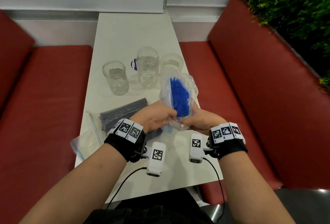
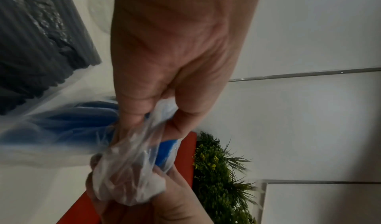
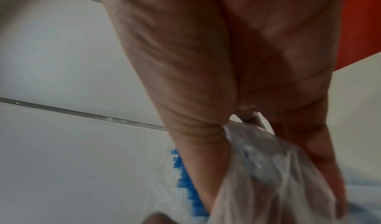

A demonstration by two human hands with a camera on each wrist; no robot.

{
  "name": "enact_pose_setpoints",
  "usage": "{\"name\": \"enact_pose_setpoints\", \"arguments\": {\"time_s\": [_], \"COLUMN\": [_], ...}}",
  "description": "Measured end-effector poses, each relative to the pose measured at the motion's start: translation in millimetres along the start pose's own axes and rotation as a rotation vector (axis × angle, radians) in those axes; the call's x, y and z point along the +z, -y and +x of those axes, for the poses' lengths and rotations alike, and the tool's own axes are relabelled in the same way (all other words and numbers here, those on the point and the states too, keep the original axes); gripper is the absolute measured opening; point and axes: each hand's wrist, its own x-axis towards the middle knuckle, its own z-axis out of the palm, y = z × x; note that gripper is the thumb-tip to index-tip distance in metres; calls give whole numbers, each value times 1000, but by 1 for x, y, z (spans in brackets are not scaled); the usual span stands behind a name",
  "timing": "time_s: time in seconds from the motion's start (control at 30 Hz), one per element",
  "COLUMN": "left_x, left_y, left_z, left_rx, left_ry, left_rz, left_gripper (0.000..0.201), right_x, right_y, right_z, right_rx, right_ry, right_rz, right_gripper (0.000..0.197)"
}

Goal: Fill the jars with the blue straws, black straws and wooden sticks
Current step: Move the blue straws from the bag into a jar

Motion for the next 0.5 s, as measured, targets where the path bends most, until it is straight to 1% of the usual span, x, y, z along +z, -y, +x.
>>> {"name": "enact_pose_setpoints", "arguments": {"time_s": [0.1,0.17,0.23,0.33,0.37,0.43,0.47,0.5], "left_x": [-8,-16,-25,-35,-36,-35,-34,-32], "left_y": [6,9,12,14,14,13,11,10], "left_z": [2,2,5,12,14,17,19,20], "left_rx": [-26,-34,-48,-39,-27,-2,10,22], "left_ry": [1,-27,-97,-236,-272,-292,-298,-311], "left_rz": [69,85,128,281,329,401,413,409], "left_gripper": [44,40,39,40,39,36,35,36], "right_x": [-17,-30,-40,-53,-58,-67,-71,-75], "right_y": [2,4,5,10,12,18,22,26], "right_z": [-1,1,7,18,21,29,31,34], "right_rx": [95,115,69,-47,-82,-106,-108,-112], "right_ry": [-54,-104,-142,-224,-240,-273,-290,-311], "right_rz": [-115,-173,-96,62,109,126,88,31], "right_gripper": [99,99,100,107,106,101,94,83]}}
